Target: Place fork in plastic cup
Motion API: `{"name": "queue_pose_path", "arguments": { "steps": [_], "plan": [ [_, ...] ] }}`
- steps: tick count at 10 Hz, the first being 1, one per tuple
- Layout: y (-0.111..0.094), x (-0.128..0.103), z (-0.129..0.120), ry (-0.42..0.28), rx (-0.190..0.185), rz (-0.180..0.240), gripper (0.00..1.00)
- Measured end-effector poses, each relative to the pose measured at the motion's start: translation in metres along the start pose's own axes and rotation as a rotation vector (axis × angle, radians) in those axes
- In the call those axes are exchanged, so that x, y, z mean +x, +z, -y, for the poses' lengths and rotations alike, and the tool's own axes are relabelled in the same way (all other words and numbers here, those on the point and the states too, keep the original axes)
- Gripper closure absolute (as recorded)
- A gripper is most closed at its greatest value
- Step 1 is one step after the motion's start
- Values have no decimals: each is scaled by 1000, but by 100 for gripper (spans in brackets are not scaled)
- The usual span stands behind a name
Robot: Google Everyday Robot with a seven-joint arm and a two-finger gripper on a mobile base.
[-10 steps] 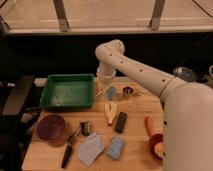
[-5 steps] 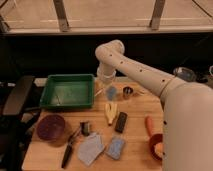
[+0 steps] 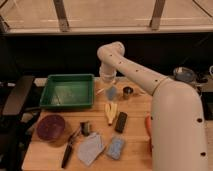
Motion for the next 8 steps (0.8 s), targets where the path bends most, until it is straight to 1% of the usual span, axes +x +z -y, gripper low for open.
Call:
{"name": "queue_pose_path", "arguments": {
  "steps": [1,3,6,8],
  "plan": [
    [9,3,0,18,-17,7,100],
    [22,13,2,62,-35,23,100],
    [31,32,1,120,-48,48,100],
    [36,40,-1,137,-54,62,100]
  ]
}}
